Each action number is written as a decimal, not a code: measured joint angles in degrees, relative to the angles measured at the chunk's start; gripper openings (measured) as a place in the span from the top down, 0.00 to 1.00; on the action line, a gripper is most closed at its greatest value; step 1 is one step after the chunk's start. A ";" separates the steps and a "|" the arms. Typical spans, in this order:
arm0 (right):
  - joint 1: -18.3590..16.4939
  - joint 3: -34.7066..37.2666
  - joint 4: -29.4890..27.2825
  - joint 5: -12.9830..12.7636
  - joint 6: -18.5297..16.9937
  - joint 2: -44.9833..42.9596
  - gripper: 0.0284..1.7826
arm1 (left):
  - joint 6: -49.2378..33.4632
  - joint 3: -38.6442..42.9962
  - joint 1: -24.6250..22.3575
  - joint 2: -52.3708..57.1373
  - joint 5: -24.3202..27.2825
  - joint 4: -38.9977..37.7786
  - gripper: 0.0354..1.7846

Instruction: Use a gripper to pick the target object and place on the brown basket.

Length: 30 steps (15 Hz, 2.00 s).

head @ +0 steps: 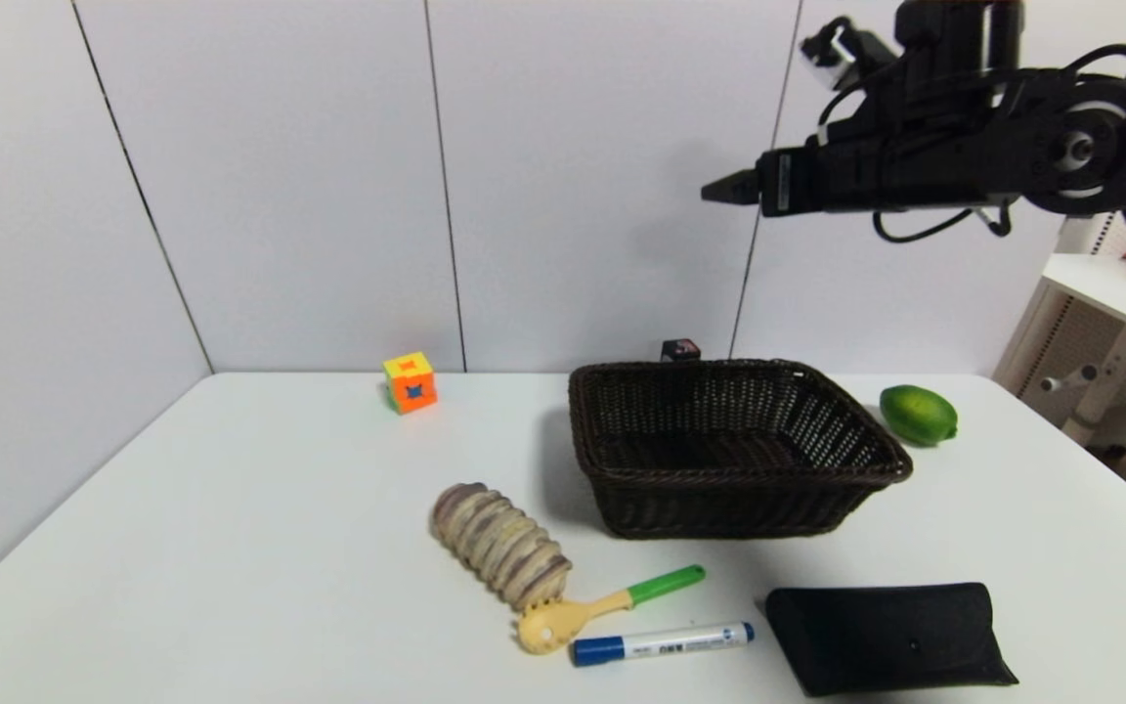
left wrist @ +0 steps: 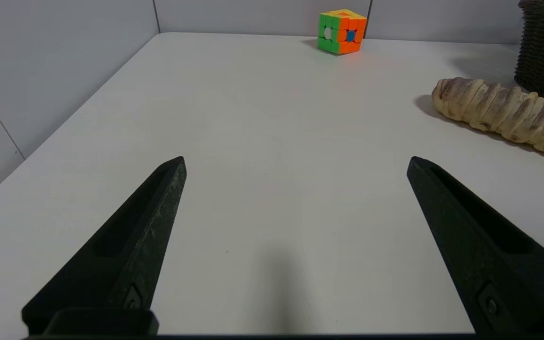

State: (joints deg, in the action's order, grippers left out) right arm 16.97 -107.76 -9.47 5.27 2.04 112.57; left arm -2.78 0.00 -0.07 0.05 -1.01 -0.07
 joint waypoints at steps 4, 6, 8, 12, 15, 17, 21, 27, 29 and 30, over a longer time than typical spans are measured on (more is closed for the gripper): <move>1.83 -1.58 -6.42 -2.46 0.52 4.44 0.05 | 0.00 0.00 0.00 0.00 -0.02 0.00 0.06; 2.23 -3.01 -7.19 -5.49 0.38 7.23 0.05 | 0.02 0.00 0.00 0.02 -0.02 0.00 0.06; 2.46 -3.54 -7.39 -6.50 0.38 9.46 0.05 | 0.00 0.00 0.00 0.02 -0.02 0.00 0.06; 2.84 -3.75 -7.75 -9.84 0.11 12.63 0.05 | 0.02 0.00 0.00 0.02 -0.02 0.00 0.06; 2.95 -3.86 -7.08 -10.25 0.11 14.95 0.05 | 0.02 0.00 0.00 0.00 -0.02 0.00 0.06; 2.71 -3.91 -5.18 -10.11 0.28 16.92 0.05 | 0.00 0.00 0.00 0.02 -0.02 -0.02 0.06; 2.51 -3.95 1.73 -9.90 1.10 21.18 0.05 | 0.02 0.00 0.00 0.02 -0.02 0.00 0.06; 1.96 -3.97 5.89 -9.97 3.34 25.03 0.05 | 0.00 0.00 0.00 0.00 -0.02 -0.02 0.06; 1.71 -4.08 5.84 -9.97 3.55 25.80 0.05 | 0.02 0.00 0.00 0.02 -0.02 0.00 0.06; 1.61 -4.08 5.71 -9.97 3.61 25.99 0.05 | 0.00 0.00 0.00 0.02 0.00 0.00 0.06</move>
State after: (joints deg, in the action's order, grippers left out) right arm 18.58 -111.85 -3.77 -4.71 5.64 138.56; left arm -2.78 0.00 -0.07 0.07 -1.01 -0.07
